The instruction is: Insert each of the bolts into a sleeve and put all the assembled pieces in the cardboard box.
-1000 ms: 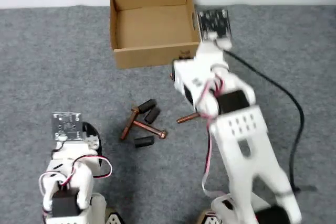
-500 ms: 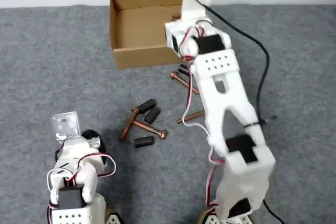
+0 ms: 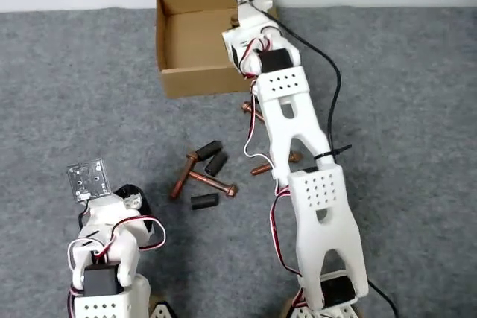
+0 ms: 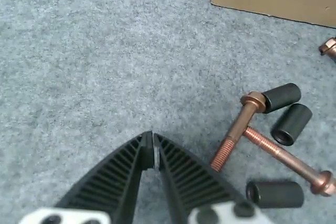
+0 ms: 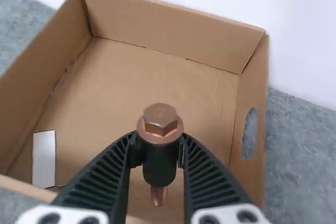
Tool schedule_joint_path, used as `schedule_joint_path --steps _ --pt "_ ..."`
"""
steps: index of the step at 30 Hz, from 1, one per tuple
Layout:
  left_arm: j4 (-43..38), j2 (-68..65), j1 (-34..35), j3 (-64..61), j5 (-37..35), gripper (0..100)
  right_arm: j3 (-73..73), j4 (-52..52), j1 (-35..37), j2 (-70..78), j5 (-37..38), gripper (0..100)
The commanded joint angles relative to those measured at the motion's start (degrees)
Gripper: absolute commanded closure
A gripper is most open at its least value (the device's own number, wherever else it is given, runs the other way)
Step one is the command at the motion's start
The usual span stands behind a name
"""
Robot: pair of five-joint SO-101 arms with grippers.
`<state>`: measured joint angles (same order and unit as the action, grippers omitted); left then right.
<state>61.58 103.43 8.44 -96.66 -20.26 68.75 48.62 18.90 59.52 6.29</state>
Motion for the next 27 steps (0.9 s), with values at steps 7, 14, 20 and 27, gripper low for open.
schedule_joint_path --steps 7,14,20,27 --pt "-2.1 0.2 0.4 0.2 -0.3 100 17.8 13.4 -0.3 4.6 0.7 83.8" --pt "-2.1 0.2 0.4 0.2 -0.2 100 28.0 26.3 -0.2 4.4 0.4 97.2" --pt "-2.1 0.2 0.4 0.2 -0.1 100 27.6 37.4 -0.4 0.3 0.7 98.1" --pt "-2.2 0.2 3.0 0.2 -0.2 100 26.7 48.1 -0.6 1.1 1.8 97.4"
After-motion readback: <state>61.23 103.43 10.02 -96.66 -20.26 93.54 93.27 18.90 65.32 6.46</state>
